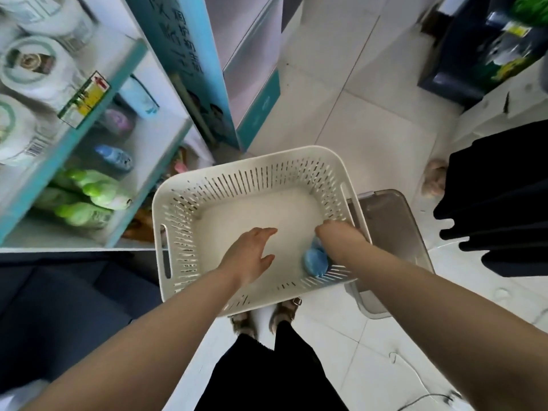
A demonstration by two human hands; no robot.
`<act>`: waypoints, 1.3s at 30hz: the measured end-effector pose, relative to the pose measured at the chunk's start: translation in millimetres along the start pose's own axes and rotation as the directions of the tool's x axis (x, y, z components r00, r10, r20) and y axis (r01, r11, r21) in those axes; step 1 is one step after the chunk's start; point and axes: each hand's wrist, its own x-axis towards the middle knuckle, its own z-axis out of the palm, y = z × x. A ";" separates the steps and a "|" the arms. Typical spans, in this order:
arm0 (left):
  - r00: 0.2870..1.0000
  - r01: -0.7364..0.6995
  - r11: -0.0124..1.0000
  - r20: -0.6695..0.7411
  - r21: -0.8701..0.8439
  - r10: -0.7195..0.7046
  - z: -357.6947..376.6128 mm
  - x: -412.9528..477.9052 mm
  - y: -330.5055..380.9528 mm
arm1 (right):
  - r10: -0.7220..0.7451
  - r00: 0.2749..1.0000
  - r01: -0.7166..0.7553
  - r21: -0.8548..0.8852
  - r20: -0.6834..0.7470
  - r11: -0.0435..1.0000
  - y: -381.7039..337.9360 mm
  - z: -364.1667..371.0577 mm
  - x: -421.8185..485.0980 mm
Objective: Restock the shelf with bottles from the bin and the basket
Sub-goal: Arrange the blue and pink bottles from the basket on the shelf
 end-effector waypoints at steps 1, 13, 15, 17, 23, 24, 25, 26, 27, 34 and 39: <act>1.000 -0.004 1.000 0.001 -0.014 0.004 1.7 2.8 -1.7 | 0.003 1.000 -0.002 0.049 -0.028 0.999 2.9 -3.3 2.0; 0.972 -0.030 0.958 -0.232 -0.287 -0.039 8.2 26.2 14.6 | 0.185 0.922 0.208 0.838 -0.340 0.504 -9.9 -25.0 -19.2; 0.970 0.052 0.946 -0.209 -0.320 -0.124 6.7 21.1 4.1 | 0.117 0.965 0.103 0.747 -0.236 0.657 -9.0 -10.5 -18.9; 0.962 0.114 0.932 -0.195 -0.345 -0.190 5.4 17.1 -6.3 | 0.026 0.999 -0.008 0.450 -0.033 0.893 -10.6 6.3 -15.7; 0.958 0.160 0.873 -0.142 -0.460 -0.250 -2.9 12.4 -16.6 | 0.065 0.996 -0.082 0.290 0.066 0.954 -19.1 19.9 4.0; 0.955 0.167 0.839 -0.127 -0.519 -0.268 -5.6 11.3 -17.5 | 0.076 0.997 -0.082 0.318 0.031 0.945 -15.9 15.9 4.9; 0.952 0.165 0.799 -0.118 -0.578 -0.283 -9.5 9.3 -18.3 | 0.083 0.997 -0.075 0.348 -0.009 0.935 -12.7 9.0 2.6; 0.950 0.152 0.760 -0.121 -0.632 -0.290 -14.5 7.1 -19.0 | 0.090 0.995 -0.064 0.383 -0.051 0.922 -9.5 0.5 -2.3; 0.947 0.134 0.721 -0.127 -0.680 -0.296 -19.6 5.0 -19.0 | 0.097 0.991 -0.049 0.423 -0.093 0.905 -6.5 -9.1 -9.0; 0.923 0.003 0.502 -0.191 -0.865 -0.334 -77.8 -36.0 1.4 | 0.143 0.912 0.128 0.600 -0.383 0.790 -6.5 -99.0 -76.8; 0.934 -0.136 0.424 -0.259 -0.895 -0.247 -121.1 -76.6 12.8 | 0.044 0.863 0.322 0.616 -0.503 0.719 -20.5 -152.4 -126.4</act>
